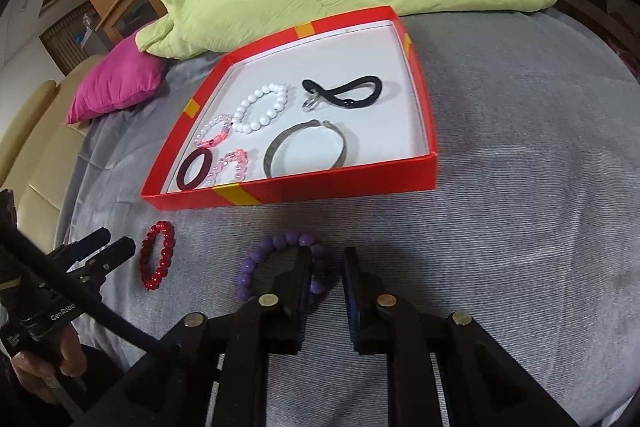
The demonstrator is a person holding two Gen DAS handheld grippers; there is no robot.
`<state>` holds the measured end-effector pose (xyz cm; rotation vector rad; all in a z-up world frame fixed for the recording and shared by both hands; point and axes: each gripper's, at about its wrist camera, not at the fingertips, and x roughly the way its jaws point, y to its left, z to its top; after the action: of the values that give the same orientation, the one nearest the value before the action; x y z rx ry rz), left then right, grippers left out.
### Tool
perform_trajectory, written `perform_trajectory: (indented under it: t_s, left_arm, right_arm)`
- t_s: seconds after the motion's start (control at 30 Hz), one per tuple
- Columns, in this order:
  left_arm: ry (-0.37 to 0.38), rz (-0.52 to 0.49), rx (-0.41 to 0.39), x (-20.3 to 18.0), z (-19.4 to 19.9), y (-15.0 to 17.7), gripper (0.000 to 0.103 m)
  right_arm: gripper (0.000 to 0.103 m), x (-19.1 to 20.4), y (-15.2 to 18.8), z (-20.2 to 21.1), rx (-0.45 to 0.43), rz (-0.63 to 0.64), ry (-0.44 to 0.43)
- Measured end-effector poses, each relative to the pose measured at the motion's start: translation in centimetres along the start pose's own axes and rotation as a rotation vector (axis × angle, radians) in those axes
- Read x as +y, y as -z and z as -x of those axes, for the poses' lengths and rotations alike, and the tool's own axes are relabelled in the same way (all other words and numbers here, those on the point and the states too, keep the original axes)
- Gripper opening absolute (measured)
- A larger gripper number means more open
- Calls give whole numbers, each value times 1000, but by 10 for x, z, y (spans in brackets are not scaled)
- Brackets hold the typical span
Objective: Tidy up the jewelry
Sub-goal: 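Grasp the red bead bracelet with left tool while right grasps the purple bead bracelet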
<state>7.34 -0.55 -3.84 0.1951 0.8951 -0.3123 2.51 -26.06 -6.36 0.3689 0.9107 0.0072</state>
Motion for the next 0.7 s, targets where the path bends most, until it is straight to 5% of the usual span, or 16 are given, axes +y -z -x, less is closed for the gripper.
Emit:
perform_trajectory:
  t_s: [0.13, 0.27, 0.7]
  left_arm:
    - [-4, -28, -4, -7, 0, 0, 69]
    - [6, -36, 5, -11, -2, 0, 69]
    - [55, -22, 58, -15, -13, 2, 70]
  right_arm:
    - [23, -2, 1, 5, -16, -5, -34]
    - [63, 6, 3, 9, -31, 21, -46]
    - [59, 34, 17, -2, -32, 185, 36]
